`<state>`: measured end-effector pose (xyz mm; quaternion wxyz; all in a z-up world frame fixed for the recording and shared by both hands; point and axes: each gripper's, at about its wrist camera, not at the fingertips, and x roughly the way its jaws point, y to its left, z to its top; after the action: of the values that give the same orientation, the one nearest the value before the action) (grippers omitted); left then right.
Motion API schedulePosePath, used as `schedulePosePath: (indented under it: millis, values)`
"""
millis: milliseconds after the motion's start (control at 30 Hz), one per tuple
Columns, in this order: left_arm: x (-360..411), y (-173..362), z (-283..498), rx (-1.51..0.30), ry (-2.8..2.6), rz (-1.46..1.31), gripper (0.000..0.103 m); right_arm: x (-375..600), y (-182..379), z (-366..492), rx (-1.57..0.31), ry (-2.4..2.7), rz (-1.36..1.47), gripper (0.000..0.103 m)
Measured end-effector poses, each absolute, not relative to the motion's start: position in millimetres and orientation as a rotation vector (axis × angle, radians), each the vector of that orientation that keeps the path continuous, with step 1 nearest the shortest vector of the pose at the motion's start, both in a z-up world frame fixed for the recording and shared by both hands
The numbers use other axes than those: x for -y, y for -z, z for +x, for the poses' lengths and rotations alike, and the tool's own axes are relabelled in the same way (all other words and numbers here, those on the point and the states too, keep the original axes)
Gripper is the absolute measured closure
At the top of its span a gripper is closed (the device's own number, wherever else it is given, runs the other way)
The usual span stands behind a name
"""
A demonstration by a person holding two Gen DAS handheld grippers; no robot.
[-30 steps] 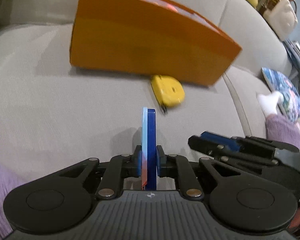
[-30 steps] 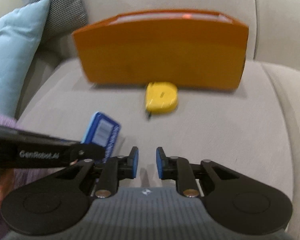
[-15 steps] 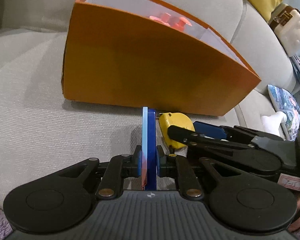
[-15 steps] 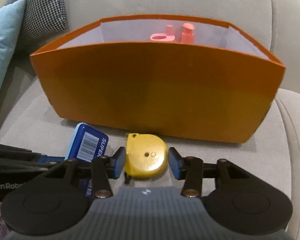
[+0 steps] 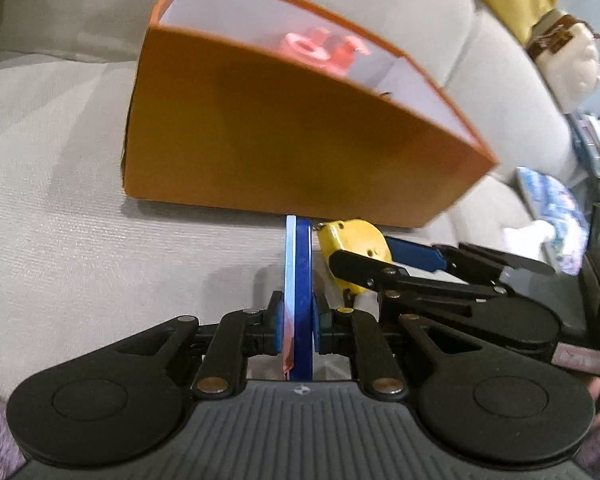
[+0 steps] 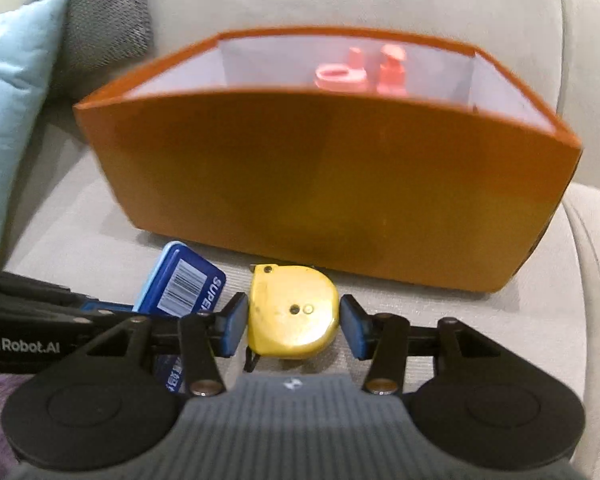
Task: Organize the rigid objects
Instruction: 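Grasp the yellow tape measure with the right gripper while the left gripper holds the tin, then carry the tin and tape measure over the orange box with both grippers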
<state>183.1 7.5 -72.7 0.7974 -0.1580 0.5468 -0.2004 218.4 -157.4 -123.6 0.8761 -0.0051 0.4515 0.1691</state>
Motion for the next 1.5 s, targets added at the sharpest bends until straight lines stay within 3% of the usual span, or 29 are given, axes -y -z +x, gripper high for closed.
schedulePosePath:
  millis: [300,533,967,1500]
  values:
    - [-13.8,-23.5,188.8,-1.062,0.529,-0.296,0.088,171.5,29.1,219.1,-0.839,-0.455,-0.158,0.052]
    - [0.1,-64.3,240.4,-0.998,0.572,-0.257,0.088,186.0,-12.7,278.4,-0.874,-0.397,-0.123,0.052]
    - [14.5,9.0,327.4,-1.202,0.538,-0.265,0.088,172.0,82.7,396.0,-1.256,-0.274,-0.143,0.052]
    - [11.0,48.6,352.9,-1.314,0.571,-0.309,0.088,165.5,135.2,417.6,-1.402,-0.226,-0.208,0.052]
